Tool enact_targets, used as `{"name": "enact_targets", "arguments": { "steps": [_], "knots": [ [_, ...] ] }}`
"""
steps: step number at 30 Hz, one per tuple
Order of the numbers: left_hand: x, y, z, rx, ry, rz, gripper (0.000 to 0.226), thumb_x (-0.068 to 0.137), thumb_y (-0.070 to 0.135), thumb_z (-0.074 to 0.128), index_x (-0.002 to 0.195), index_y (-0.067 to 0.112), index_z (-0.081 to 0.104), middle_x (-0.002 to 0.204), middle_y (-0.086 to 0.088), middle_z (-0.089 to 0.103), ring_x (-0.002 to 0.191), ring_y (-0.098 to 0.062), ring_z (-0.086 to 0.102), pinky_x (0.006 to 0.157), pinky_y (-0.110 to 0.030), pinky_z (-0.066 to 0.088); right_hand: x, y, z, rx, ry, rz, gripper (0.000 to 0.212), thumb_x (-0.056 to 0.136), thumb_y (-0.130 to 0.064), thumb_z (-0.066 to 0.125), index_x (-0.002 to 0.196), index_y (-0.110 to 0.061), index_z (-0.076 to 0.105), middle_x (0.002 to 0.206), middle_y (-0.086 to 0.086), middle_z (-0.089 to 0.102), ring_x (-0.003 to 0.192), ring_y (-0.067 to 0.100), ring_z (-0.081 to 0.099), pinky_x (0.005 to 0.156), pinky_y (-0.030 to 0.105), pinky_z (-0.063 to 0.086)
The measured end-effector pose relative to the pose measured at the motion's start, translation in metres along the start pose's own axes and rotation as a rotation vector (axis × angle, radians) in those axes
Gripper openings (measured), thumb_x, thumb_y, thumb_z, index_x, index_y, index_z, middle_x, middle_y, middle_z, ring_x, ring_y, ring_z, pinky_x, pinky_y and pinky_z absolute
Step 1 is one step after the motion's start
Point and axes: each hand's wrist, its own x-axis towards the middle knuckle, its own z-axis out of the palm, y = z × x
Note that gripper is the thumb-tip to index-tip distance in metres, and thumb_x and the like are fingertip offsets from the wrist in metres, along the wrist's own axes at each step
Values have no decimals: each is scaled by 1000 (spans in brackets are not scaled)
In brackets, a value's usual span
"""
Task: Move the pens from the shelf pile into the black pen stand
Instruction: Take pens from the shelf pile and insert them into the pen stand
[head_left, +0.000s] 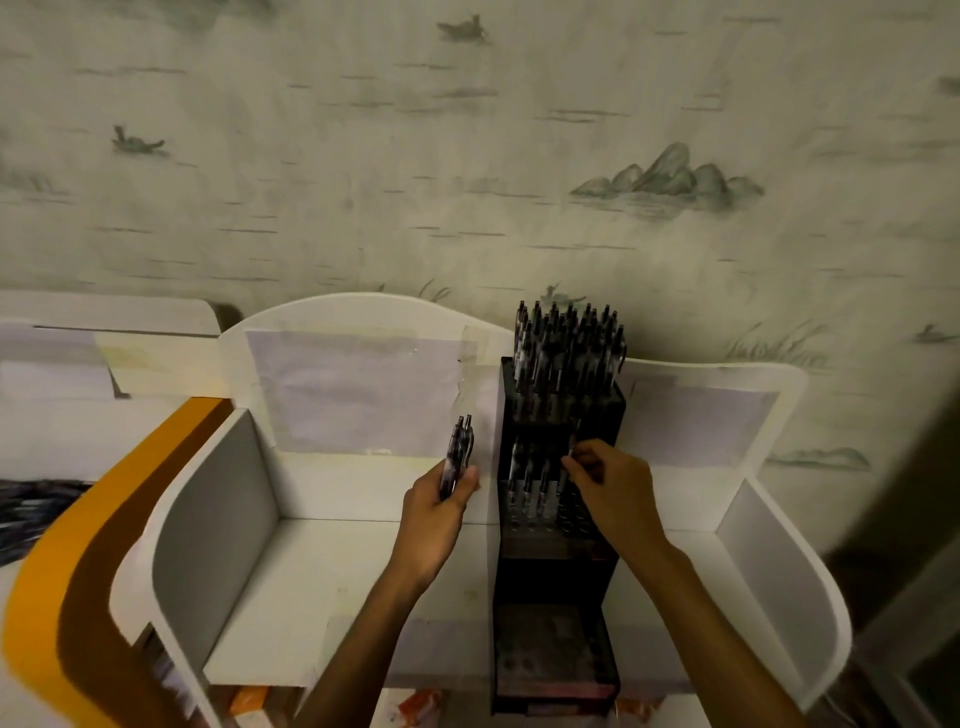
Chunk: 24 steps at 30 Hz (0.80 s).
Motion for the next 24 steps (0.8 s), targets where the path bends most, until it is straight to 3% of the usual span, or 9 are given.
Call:
{"name": "enact_targets", "arguments": {
  "steps": [2,9,12,15,17,19,21,22,24],
  "knots": [
    [1,-4,2,7,-2,-8,17,100,33,55,88,22,61,56,14,51,51,-3,47,51,-17,39,0,-1,0,-5,-3,12,14,85,-17,74,97,-9,74,85,3,74,74,4,62,72,0,41],
    [1,-6,9,-11,-18,-11,21,100,33,55,91,18,65,55,13,50,53,-6,44,54,-19,38,1,-11,-4,-91,-25,109,10,86,-26,73,91,-17,75,79,-4,72,67,5,61,64,14,46],
    [1,-4,10,-15,-20,-1,17,101,32,55,91,22,65,55,15,53,52,-4,48,53,-16,39,2,-10,-4,-112,-94,144,8,83,-24,74,84,-16,75,76,-3,73,67,8,62,67,26,54],
    [-1,-1,11,-9,-23,8,17,101,33,55,90,23,64,56,14,55,53,-4,49,54,-15,39,-4,-2,1,-115,-160,174,11,84,-27,74,89,-17,76,82,-3,74,72,9,63,71,27,55],
    [-3,2,11,-2,-30,16,18,100,34,54,91,22,64,60,7,53,53,-11,48,53,-19,46,-8,2,3,-108,-155,165,14,84,-29,75,92,-18,77,85,-3,73,74,8,64,75,28,56],
    [-3,3,10,2,-35,14,19,101,34,54,100,20,65,74,-9,56,70,-27,58,69,-37,58,-9,3,5,-110,-138,143,13,83,-29,76,88,-17,77,82,-2,73,72,8,63,74,29,55],
    [-5,5,10,-10,-39,20,19,100,34,55,102,20,66,82,-11,59,92,-26,57,75,-38,59,-9,0,1,-108,-145,144,13,82,-28,78,83,-15,77,77,-4,70,67,4,60,70,21,51],
    [-6,6,11,-12,-42,29,16,100,34,55,99,21,65,81,-10,61,94,-27,56,69,-33,58,-8,-2,-1,-98,-158,156,12,82,-26,78,81,-15,76,73,-6,68,64,0,58,68,15,48],
    [-7,9,11,-2,-47,34,13,100,34,56,97,24,63,89,-10,63,94,-24,56,74,-41,58,-7,-4,-7,-81,-160,173,10,81,-22,78,76,-15,73,68,-12,62,62,-3,56,66,12,47]
  ]
}}
